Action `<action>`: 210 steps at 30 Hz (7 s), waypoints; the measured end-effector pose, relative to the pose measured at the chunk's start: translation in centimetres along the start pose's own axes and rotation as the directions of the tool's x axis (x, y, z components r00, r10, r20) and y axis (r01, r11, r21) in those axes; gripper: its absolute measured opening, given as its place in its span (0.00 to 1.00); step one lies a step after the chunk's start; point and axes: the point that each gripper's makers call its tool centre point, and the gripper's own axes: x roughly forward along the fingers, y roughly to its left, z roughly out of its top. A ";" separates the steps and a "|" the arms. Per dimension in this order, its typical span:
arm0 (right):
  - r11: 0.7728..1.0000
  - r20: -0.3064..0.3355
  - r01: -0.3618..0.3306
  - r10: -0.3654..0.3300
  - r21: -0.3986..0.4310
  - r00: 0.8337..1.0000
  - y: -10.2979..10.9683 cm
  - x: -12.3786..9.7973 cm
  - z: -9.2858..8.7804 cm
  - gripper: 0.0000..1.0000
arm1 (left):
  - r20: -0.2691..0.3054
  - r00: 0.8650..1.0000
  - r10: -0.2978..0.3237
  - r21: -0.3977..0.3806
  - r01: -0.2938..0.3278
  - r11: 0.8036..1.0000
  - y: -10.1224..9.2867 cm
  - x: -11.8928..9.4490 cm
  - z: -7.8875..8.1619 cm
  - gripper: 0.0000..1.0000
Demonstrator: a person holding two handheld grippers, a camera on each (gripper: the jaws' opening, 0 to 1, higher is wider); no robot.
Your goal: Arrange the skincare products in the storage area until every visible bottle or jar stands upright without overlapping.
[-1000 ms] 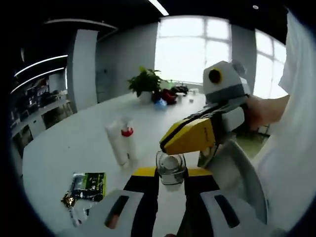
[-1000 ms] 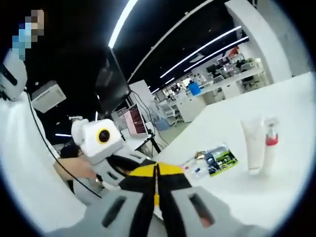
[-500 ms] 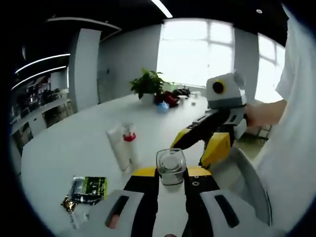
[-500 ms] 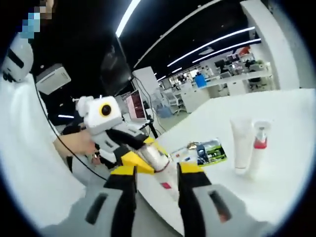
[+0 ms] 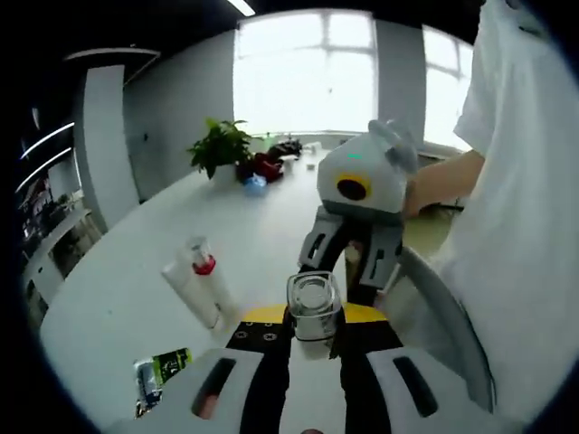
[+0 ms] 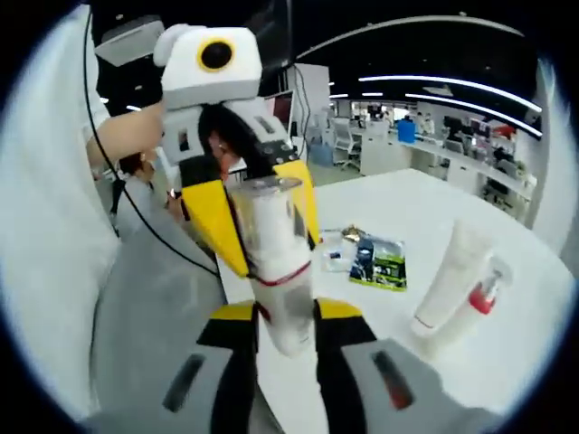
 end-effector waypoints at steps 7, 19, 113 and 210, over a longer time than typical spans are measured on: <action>0.998 0.071 -0.011 0.007 0.063 0.997 -0.8 -0.4 0.3 0.22 | 0.117 0.993 0.030 -0.116 -0.017 0.993 0.7 0.2 0.8 0.17; 0.999 0.098 -0.025 0.022 0.028 0.995 -0.9 -0.9 1.2 0.23 | 0.063 0.995 0.074 -0.098 -0.068 0.993 0.2 1.0 -0.5 0.17; 0.919 -0.024 0.325 -0.328 0.224 0.944 -15.4 -0.7 -6.8 0.22 | -0.208 0.977 0.057 -0.062 -0.071 0.996 10.9 16.3 -10.0 0.18; 0.873 -0.185 0.363 -0.317 0.326 0.930 -6.5 -1.3 -10.0 0.77 | -0.291 0.923 0.253 -0.345 -0.347 0.872 5.5 2.1 -17.4 0.74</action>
